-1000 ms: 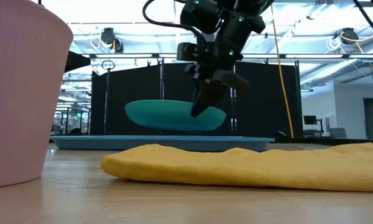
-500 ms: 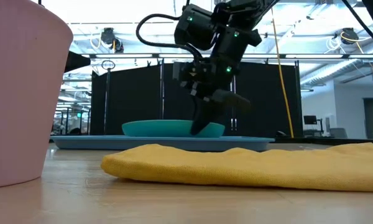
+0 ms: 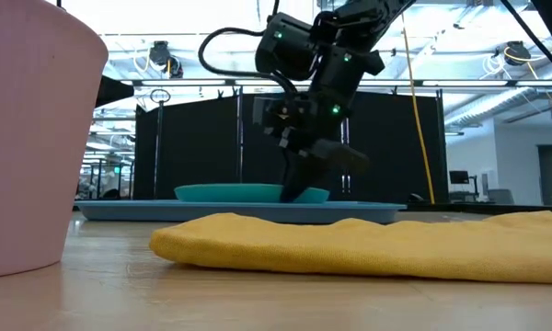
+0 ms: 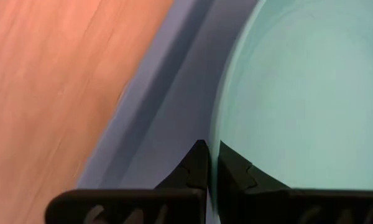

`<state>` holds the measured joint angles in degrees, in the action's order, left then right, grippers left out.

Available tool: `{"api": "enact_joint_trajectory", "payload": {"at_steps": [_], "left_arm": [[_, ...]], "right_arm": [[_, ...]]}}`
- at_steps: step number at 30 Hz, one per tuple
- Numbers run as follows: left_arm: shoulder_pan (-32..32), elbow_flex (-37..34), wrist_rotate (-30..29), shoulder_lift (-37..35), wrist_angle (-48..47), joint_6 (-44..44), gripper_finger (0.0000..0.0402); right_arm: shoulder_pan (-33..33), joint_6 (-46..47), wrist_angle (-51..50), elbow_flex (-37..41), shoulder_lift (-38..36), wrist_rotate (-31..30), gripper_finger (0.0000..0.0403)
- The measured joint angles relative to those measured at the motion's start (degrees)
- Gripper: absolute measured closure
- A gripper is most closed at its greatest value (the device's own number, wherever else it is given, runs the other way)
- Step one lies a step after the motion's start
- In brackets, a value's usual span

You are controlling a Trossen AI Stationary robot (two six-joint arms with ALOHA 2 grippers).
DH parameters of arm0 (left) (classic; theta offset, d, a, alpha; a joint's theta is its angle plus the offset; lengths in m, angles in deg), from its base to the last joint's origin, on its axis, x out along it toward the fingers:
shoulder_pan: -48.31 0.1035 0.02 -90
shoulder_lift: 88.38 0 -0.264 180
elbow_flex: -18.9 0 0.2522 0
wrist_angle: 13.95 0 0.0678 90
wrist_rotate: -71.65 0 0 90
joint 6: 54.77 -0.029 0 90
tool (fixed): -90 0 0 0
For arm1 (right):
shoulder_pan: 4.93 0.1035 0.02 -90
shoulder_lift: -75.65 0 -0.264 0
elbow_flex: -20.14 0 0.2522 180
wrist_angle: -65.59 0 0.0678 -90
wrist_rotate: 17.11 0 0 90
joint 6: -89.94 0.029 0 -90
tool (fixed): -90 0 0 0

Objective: Set up tray
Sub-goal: Put the green plate on the blue serving tray

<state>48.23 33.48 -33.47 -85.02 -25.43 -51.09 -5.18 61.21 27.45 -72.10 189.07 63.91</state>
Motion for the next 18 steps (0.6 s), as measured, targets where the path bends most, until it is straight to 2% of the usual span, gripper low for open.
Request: {"api": "enact_joint_trajectory", "payload": {"at_steps": [18], "left_arm": [[-0.02, 0.0, 0.0, 0.0, -0.02, 0.11, 0.0376]], "right_arm": [[-0.02, 0.43, 0.78, -0.02, 1.77, -0.4, 0.0398]]}}
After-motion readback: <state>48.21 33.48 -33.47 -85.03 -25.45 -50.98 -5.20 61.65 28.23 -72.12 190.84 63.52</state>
